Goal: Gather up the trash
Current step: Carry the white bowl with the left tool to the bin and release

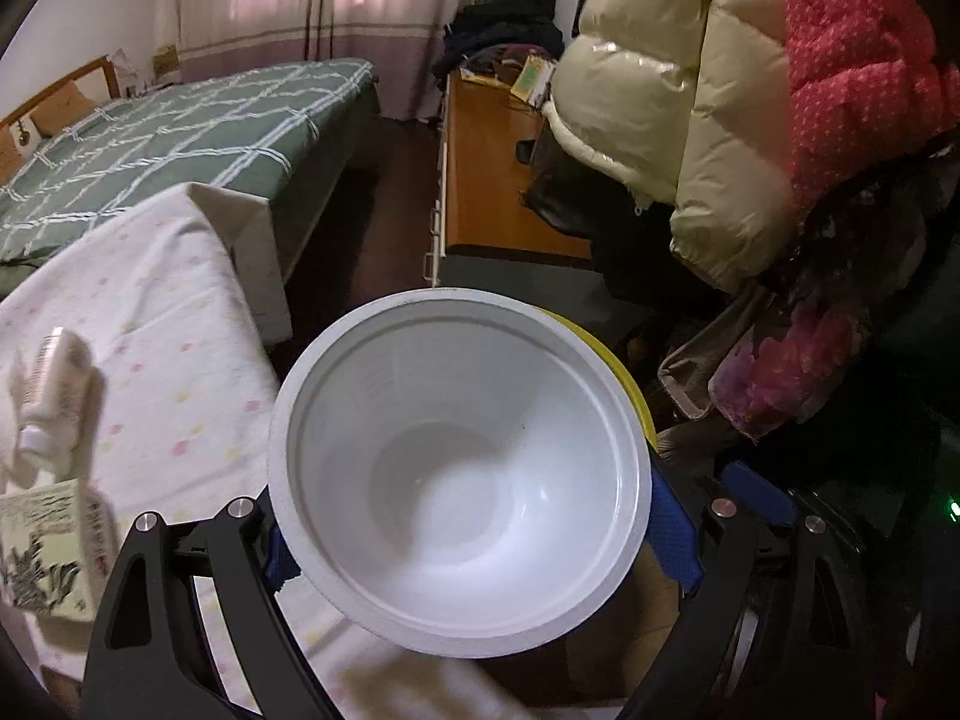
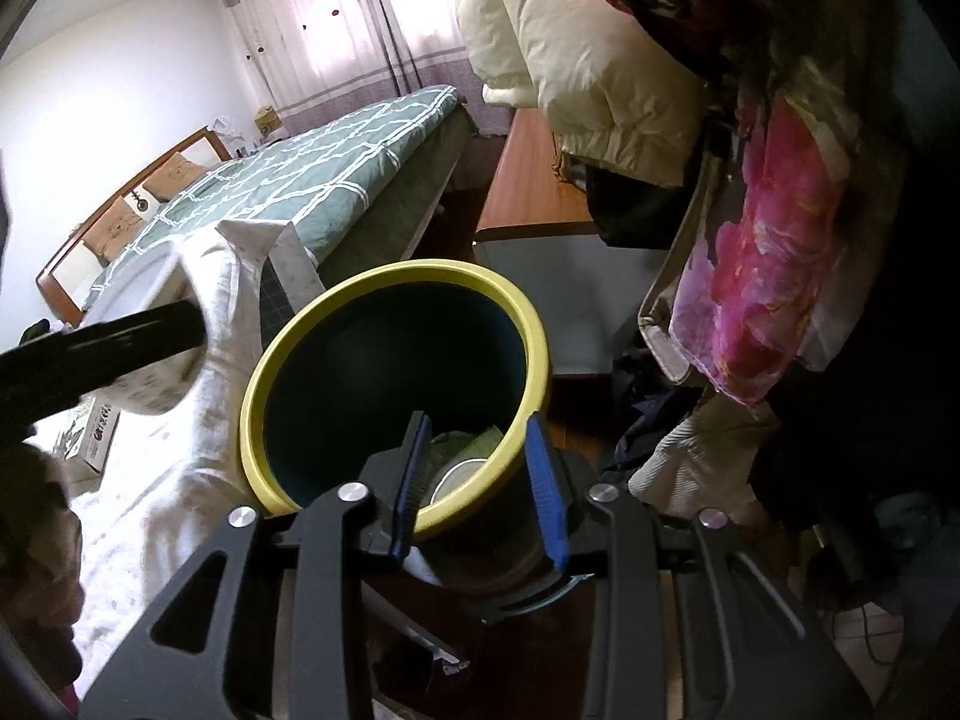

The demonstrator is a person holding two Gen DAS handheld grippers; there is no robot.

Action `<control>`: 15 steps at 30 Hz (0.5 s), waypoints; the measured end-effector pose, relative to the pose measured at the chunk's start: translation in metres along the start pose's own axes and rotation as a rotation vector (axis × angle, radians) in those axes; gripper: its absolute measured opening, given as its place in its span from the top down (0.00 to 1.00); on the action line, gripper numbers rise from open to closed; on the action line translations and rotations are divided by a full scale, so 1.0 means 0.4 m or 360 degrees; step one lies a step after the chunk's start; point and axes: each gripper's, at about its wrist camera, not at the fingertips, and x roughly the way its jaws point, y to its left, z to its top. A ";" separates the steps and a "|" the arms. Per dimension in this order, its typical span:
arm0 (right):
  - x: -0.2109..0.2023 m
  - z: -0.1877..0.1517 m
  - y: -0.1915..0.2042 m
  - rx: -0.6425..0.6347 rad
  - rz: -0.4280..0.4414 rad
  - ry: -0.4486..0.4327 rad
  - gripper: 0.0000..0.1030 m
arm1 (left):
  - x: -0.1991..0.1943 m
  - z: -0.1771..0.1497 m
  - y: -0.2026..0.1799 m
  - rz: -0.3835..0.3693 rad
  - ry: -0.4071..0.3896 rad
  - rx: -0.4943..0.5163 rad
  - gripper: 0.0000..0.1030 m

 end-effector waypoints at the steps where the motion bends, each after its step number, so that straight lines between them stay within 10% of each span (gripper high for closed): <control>1: 0.000 0.000 0.001 0.0000 -0.0005 -0.0001 0.65 | 0.016 0.006 -0.003 -0.0001 0.0012 0.0004 0.15; 15: 0.010 0.003 0.034 -0.0025 -0.0028 0.0006 0.62 | -0.138 0.007 0.078 -0.0011 -0.0089 -0.0074 0.05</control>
